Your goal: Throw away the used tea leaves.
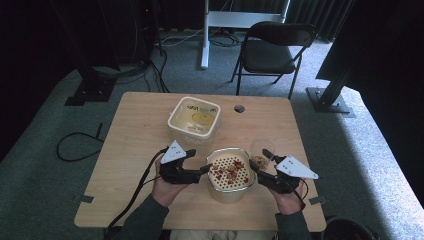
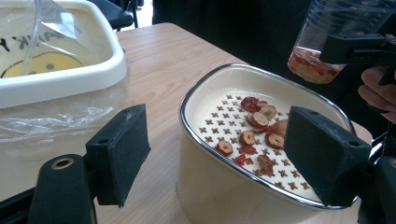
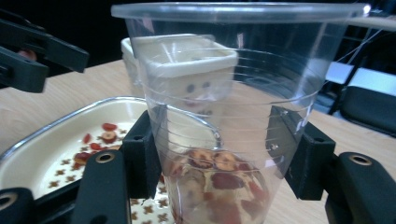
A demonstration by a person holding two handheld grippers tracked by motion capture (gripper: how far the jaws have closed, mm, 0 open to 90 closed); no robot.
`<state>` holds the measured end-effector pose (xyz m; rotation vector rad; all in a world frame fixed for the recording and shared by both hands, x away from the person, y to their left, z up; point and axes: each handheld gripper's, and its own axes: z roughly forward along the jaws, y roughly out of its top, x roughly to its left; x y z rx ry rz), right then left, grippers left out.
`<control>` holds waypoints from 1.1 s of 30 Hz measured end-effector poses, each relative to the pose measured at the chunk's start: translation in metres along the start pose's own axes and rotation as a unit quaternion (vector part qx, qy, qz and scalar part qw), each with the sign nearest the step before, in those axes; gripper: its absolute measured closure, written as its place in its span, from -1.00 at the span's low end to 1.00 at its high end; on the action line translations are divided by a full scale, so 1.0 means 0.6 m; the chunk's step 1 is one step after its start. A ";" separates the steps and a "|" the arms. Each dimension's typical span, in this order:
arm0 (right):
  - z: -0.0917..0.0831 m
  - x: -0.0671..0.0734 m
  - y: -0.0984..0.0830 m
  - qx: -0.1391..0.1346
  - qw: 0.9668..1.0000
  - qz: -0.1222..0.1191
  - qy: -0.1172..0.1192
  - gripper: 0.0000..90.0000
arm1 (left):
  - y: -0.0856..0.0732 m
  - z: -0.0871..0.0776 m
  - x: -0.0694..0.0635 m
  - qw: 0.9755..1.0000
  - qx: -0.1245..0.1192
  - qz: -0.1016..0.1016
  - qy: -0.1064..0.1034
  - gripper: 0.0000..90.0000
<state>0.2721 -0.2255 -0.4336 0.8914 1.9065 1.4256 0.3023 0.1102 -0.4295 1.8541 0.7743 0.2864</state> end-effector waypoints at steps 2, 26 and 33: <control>0.005 0.000 -0.004 0.006 1.000 0.009 0.011 -0.15 | 0.000 0.000 0.000 1.000 0.000 0.001 0.001 -0.49; 0.003 -0.008 0.017 0.002 0.999 0.014 0.030 -0.34 | 0.000 0.001 0.002 1.000 0.003 0.001 0.006 -0.49; 0.007 -0.007 0.024 0.007 0.999 0.013 0.038 -0.38 | -0.001 0.000 0.004 1.000 0.003 0.000 0.008 -0.49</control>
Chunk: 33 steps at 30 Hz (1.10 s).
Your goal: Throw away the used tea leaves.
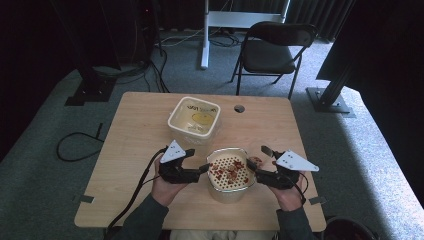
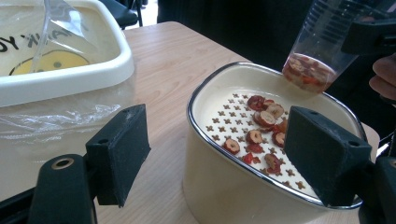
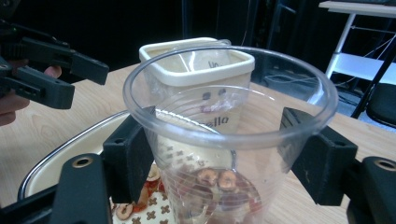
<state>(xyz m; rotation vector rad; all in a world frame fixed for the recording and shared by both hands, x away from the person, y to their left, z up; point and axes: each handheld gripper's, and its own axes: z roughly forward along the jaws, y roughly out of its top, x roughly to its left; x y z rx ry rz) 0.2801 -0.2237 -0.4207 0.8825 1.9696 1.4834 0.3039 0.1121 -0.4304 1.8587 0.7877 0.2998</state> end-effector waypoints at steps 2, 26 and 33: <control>0.001 0.001 -0.001 -0.001 1.000 0.001 0.002 -0.41 | -0.001 0.000 0.001 1.000 0.000 0.000 0.001 -0.49; -0.020 -0.021 0.029 0.019 0.998 -0.036 -0.048 -0.26 | -0.048 -0.030 0.053 0.998 0.019 -0.030 0.051 -0.49; -0.022 -0.029 0.023 0.036 0.993 -0.069 -0.091 -0.24 | -0.093 -0.038 0.083 0.994 0.039 -0.047 0.092 -0.48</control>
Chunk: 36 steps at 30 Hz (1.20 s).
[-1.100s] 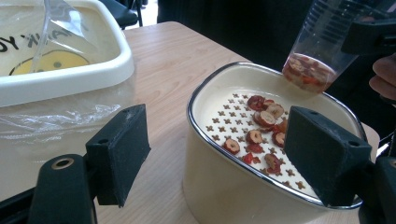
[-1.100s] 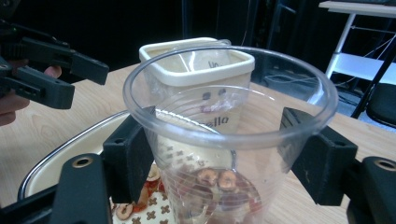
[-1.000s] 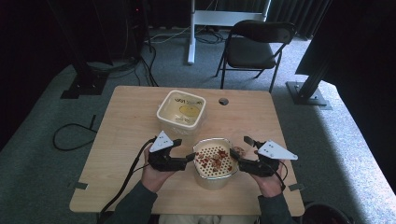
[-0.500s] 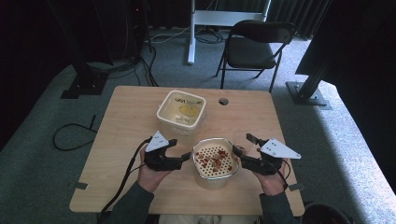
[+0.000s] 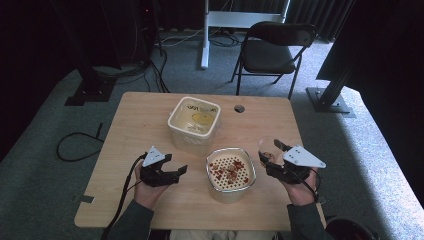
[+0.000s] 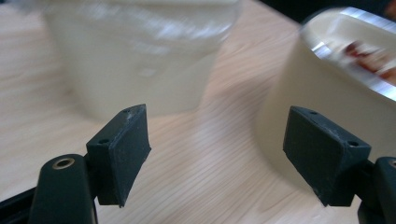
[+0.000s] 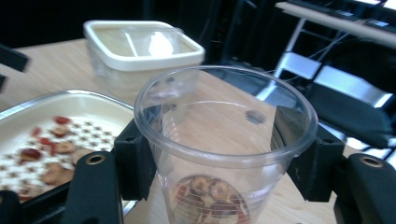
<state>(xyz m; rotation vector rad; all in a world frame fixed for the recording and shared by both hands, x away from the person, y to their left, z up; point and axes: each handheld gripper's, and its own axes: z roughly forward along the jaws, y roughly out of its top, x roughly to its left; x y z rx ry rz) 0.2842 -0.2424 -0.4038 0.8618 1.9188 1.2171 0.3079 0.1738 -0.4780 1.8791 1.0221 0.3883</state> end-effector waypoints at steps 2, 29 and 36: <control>0.002 -0.001 -0.003 0.004 1.000 -0.007 -0.009 -0.23 | -0.013 0.002 0.010 1.000 0.008 -0.006 0.010 -0.48; 0.017 0.012 -0.011 0.000 0.995 -0.095 -0.031 -0.22 | -0.054 0.014 0.046 0.998 0.039 -0.036 0.039 -0.48; 0.028 0.017 0.007 0.045 0.990 -0.135 -0.014 -0.23 | -0.058 0.022 0.046 0.997 0.054 -0.034 0.038 -0.48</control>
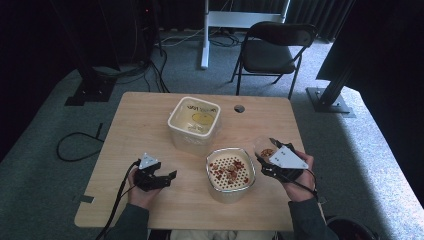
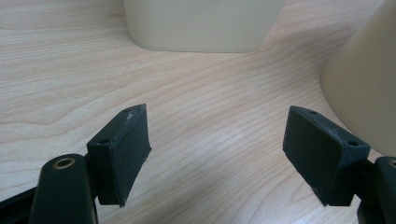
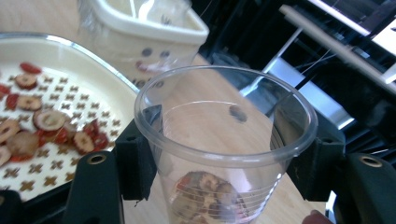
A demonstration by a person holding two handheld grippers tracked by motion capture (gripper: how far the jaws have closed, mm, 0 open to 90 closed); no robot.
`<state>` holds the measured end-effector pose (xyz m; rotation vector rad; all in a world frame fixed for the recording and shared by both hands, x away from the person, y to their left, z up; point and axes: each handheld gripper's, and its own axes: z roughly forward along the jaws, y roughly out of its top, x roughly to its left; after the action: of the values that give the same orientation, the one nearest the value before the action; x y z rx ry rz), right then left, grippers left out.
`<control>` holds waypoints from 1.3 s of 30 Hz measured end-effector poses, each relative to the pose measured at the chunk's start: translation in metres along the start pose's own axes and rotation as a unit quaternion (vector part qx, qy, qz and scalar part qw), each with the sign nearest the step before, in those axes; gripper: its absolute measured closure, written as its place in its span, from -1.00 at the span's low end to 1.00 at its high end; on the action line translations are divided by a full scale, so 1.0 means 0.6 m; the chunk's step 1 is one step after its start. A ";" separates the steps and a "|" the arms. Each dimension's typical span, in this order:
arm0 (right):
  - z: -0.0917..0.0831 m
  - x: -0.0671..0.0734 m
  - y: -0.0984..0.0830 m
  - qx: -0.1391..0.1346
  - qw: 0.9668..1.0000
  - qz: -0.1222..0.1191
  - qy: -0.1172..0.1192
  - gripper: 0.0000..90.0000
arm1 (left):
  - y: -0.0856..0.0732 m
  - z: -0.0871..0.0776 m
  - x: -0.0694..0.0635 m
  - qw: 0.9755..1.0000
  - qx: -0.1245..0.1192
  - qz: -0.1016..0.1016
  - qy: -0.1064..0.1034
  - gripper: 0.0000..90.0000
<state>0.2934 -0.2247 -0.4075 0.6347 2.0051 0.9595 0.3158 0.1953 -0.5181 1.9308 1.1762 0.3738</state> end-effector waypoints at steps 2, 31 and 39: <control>0.003 0.002 0.007 0.013 1.000 -0.013 0.007 -0.24 | 0.000 0.000 0.000 1.000 0.001 -0.001 -0.001 -0.48; 0.028 0.107 0.086 0.138 0.904 -0.396 -0.086 -0.24 | -0.001 0.006 -0.005 1.000 0.005 0.001 -0.005 -0.48; 0.026 0.133 0.086 0.147 0.856 -0.483 -0.113 -0.24 | -0.001 0.006 -0.005 1.000 0.006 0.002 -0.006 -0.48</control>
<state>0.2673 -0.1320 -0.4077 -0.1557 1.8952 -0.0344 0.3161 0.1911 -0.5206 1.9427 1.1707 0.3582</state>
